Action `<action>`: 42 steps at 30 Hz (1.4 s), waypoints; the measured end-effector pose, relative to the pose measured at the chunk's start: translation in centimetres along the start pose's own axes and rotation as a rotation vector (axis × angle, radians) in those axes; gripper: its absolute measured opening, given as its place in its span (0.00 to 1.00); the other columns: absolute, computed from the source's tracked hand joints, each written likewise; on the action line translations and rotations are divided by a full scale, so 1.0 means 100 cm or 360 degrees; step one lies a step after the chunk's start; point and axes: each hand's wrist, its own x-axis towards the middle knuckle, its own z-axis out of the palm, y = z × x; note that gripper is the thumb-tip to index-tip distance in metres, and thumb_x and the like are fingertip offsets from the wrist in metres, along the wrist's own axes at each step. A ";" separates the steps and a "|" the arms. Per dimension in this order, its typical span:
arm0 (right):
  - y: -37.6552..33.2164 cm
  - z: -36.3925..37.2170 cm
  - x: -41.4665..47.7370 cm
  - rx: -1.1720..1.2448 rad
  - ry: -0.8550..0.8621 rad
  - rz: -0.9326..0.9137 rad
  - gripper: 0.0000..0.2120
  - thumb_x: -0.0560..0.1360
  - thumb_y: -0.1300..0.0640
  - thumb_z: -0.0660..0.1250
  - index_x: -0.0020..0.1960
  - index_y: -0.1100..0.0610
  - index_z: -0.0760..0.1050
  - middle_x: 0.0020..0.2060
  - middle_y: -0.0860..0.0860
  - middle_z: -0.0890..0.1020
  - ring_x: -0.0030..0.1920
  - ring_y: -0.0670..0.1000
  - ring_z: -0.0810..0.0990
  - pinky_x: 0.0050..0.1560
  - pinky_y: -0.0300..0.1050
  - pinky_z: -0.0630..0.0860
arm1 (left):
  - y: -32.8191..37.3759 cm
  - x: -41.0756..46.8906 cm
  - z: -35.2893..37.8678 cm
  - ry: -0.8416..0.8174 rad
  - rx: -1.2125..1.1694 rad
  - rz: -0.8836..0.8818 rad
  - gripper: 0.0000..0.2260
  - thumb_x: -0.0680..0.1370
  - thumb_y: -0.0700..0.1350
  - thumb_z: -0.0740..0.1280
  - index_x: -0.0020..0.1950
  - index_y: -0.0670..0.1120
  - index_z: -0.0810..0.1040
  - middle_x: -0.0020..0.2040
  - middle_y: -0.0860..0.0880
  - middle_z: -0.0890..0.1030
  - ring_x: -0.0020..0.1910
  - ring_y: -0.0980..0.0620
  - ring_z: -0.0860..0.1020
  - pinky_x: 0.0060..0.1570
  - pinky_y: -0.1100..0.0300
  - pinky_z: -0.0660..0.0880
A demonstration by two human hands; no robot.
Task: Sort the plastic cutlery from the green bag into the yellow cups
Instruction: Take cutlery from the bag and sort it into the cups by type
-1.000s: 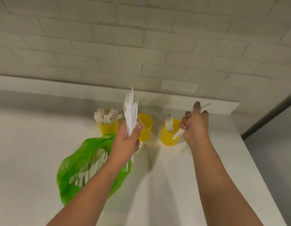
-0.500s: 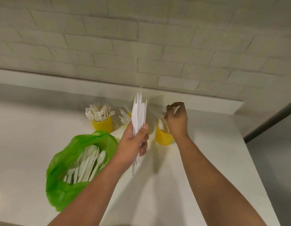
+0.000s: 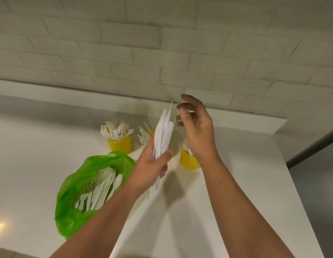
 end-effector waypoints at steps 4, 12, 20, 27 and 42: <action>-0.008 0.005 0.003 0.0025 -0.0001 0.0017 0.06 0.82 0.60 0.66 0.55 0.54 0.81 0.48 0.52 0.86 0.47 0.50 0.83 0.49 0.41 0.79 | -0.006 0.003 -0.001 0.0198 0.0766 0.0351 0.17 0.79 0.46 0.70 0.66 0.54 0.71 0.49 0.59 0.80 0.46 0.58 0.79 0.46 0.57 0.75; 0.018 -0.004 -0.002 -0.0067 -0.0271 0.0162 0.14 0.83 0.66 0.59 0.63 0.54 0.76 0.56 0.49 0.86 0.56 0.51 0.84 0.60 0.48 0.78 | -0.008 0.011 -0.002 0.0426 0.1058 0.0457 0.20 0.77 0.48 0.70 0.66 0.54 0.68 0.44 0.56 0.79 0.40 0.49 0.79 0.39 0.48 0.78; 0.019 -0.022 0.012 -0.0687 -0.0530 0.0040 0.14 0.77 0.61 0.67 0.56 0.46 0.84 0.64 0.44 0.78 0.62 0.43 0.79 0.59 0.41 0.77 | -0.014 0.013 -0.003 0.0314 0.1156 0.0486 0.24 0.76 0.49 0.70 0.70 0.58 0.66 0.44 0.55 0.81 0.41 0.47 0.80 0.39 0.47 0.78; 0.002 -0.025 0.029 -0.1062 -0.0752 -0.0135 0.06 0.76 0.56 0.72 0.53 0.52 0.84 0.56 0.47 0.83 0.56 0.48 0.80 0.60 0.45 0.75 | -0.020 0.006 -0.005 0.0257 0.1130 0.0451 0.26 0.78 0.50 0.69 0.73 0.61 0.62 0.46 0.53 0.83 0.43 0.45 0.81 0.41 0.49 0.78; -0.009 0.012 0.032 -0.0522 -0.0172 -0.0031 0.03 0.80 0.57 0.65 0.49 0.51 0.77 0.38 0.46 0.82 0.39 0.51 0.83 0.45 0.52 0.82 | -0.023 -0.011 -0.031 0.0235 0.0952 0.0365 0.29 0.79 0.48 0.69 0.75 0.60 0.59 0.48 0.55 0.82 0.40 0.53 0.80 0.41 0.51 0.78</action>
